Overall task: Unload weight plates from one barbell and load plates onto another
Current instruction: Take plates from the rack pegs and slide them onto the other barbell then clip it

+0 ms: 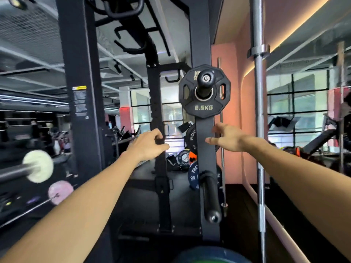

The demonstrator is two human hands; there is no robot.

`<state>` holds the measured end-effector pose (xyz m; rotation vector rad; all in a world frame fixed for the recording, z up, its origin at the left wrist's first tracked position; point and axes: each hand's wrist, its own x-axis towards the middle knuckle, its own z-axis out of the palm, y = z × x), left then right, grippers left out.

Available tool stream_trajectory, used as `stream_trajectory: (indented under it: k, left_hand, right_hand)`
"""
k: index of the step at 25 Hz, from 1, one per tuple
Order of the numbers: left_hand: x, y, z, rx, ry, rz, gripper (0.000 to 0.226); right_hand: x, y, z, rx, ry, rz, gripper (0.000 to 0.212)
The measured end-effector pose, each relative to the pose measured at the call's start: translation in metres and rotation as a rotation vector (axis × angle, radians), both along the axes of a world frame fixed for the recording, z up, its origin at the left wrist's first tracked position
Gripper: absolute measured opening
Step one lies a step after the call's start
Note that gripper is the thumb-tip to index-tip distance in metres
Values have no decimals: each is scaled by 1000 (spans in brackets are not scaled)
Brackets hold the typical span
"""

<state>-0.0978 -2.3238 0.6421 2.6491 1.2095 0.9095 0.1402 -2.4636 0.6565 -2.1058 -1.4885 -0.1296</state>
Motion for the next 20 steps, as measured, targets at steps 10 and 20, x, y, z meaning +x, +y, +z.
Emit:
stream_trajectory:
  k: [10,20]
  left_hand:
    - [-187,-85,-16,-71,10,331,69]
    - [-450,-144,2,-106,-16,652,79]
  right_hand:
    - [-166,-21,-26,-74,-28,378,70]
    - [-420,16,-14,-83,-74,740,73]
